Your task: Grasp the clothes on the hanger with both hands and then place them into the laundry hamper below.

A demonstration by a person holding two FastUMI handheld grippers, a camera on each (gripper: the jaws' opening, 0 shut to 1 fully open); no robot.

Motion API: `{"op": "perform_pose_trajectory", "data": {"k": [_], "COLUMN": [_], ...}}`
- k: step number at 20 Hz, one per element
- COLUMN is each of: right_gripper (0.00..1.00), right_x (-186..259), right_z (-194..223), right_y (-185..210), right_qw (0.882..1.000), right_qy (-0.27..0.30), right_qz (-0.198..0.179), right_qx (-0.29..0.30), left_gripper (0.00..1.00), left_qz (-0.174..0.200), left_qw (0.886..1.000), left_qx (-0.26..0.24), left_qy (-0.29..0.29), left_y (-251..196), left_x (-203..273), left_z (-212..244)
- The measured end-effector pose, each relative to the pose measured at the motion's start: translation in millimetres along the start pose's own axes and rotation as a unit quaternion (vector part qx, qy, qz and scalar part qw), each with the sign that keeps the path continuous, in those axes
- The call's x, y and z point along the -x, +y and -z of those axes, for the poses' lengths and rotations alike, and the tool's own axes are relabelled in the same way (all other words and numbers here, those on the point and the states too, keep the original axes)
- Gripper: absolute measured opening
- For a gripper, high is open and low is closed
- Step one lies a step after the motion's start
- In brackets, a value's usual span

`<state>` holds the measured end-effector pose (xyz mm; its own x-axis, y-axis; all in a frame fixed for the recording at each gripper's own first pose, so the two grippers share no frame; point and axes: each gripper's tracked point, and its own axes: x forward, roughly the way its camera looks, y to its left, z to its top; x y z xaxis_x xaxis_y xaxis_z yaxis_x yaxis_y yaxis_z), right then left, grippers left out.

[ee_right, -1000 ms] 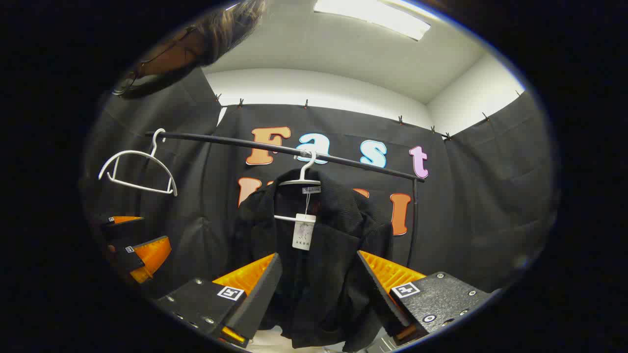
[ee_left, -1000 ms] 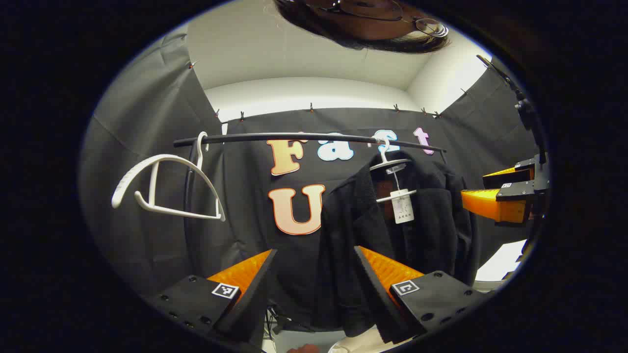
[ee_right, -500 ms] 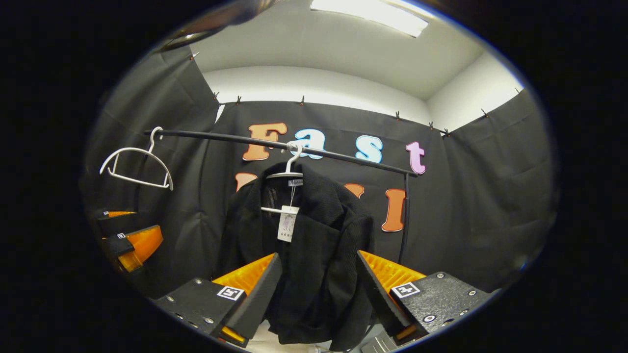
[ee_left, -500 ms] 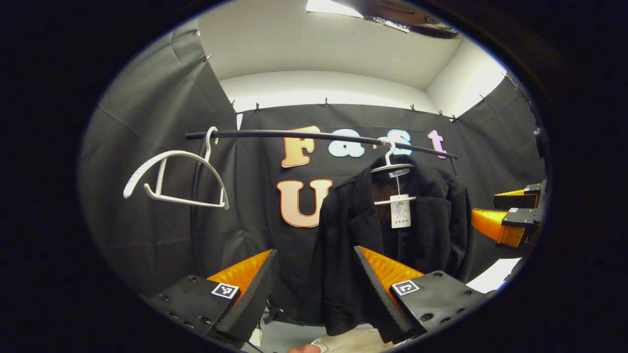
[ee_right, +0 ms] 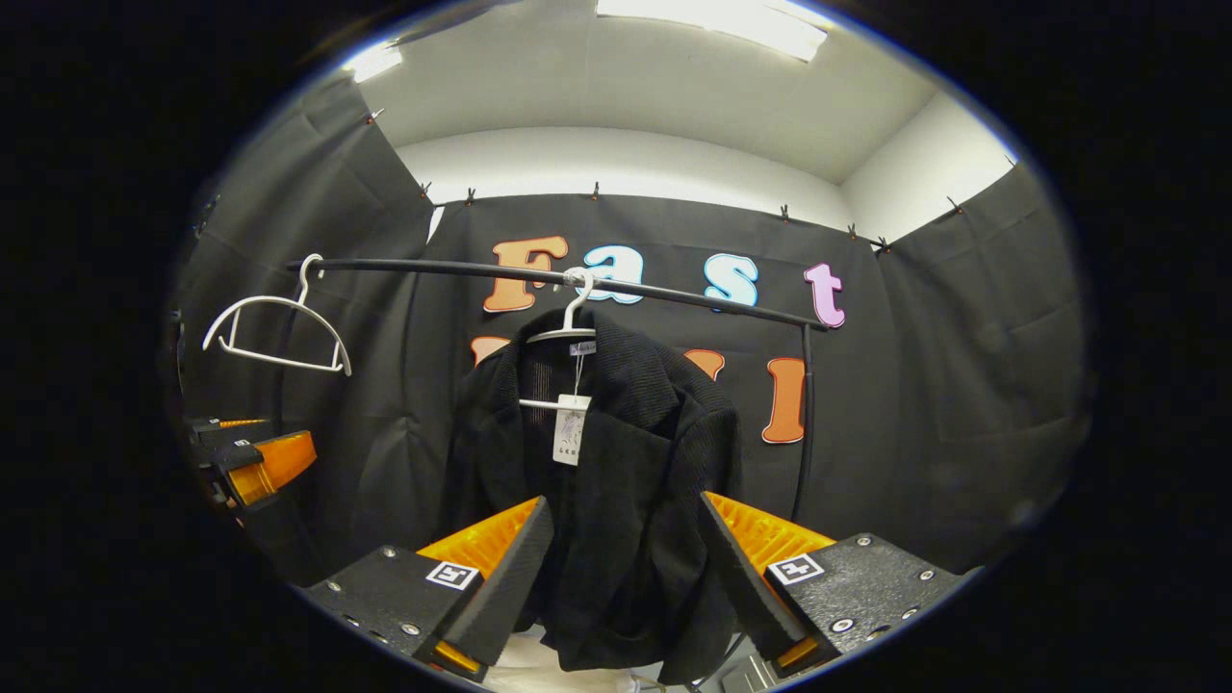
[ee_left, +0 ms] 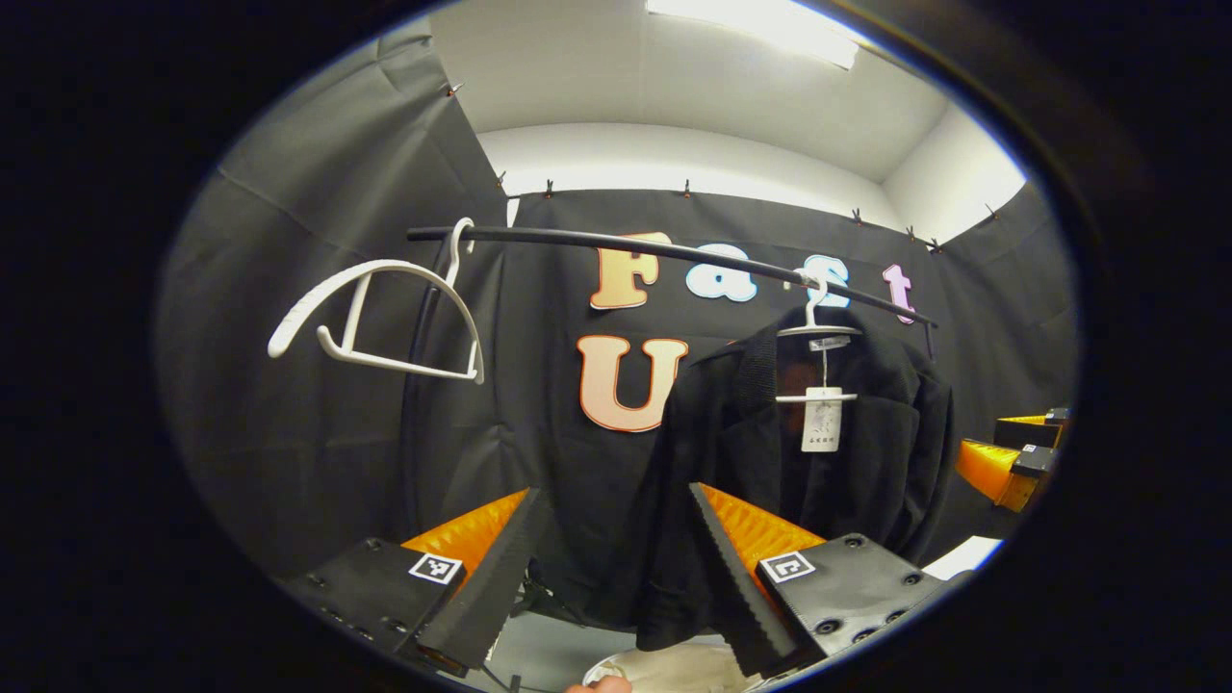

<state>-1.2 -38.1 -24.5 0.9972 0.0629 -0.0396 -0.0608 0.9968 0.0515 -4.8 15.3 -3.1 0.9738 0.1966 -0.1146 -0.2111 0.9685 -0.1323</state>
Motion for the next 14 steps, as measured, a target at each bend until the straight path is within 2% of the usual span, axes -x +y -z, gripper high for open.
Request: {"op": "perform_pose_trajectory", "data": {"k": [1, 4, 5, 7, 8, 9, 10, 11, 14], "right_gripper": [0.99, 0.93, 0.99, 0.88, 0.93, 0.95, 0.97, 0.94, 0.94], "right_x": [-2, -13, -20, -36, -45, -54, -64, -75, -104], "right_z": [1, 7, 11, 24, 34, 41, 46, 53, 77], "right_y": [0, 5, 7, 9, 13, 16, 19, 21, 28], "right_qw": [1.0, 1.0, 1.0, 1.0, 1.0, 1.0, 1.0, 0.999, 0.999], "right_qy": [0.0, 0.0, -0.002, 0.005, 0.014, 0.022, 0.027, 0.031, 0.051], "right_qz": [-0.002, -0.011, -0.012, -0.01, -0.011, -0.012, -0.011, -0.009, 0.006], "right_qx": [-0.001, -0.005, -0.003, -0.001, -0.003, -0.007, -0.008, -0.005, 0.0], "left_gripper": [0.93, 0.93, 0.93, 0.93, 0.96, 0.93, 0.96, 0.96, 0.96], "left_qz": [-0.005, -0.014, -0.015, -0.014, -0.01, -0.002, 0.004, 0.007, 0.011], "left_qw": [1.0, 1.0, 1.0, 1.0, 1.0, 1.0, 1.0, 1.0, 0.999], "left_qx": [-0.001, -0.001, -0.002, -0.005, -0.003, 0.002, 0.007, 0.009, 0.007], "left_qy": [-0.002, -0.006, -0.007, -0.007, -0.005, 0.001, 0.009, 0.016, 0.03], "left_y": [3, 5, 6, 7, 6, 4, 3, 4, 8], "left_x": [-2, -3, -1, 1, 3, 4, 5, 7, 7], "left_z": [0, -2, -1, -1, -1, 2, 7, 11, 19]}}
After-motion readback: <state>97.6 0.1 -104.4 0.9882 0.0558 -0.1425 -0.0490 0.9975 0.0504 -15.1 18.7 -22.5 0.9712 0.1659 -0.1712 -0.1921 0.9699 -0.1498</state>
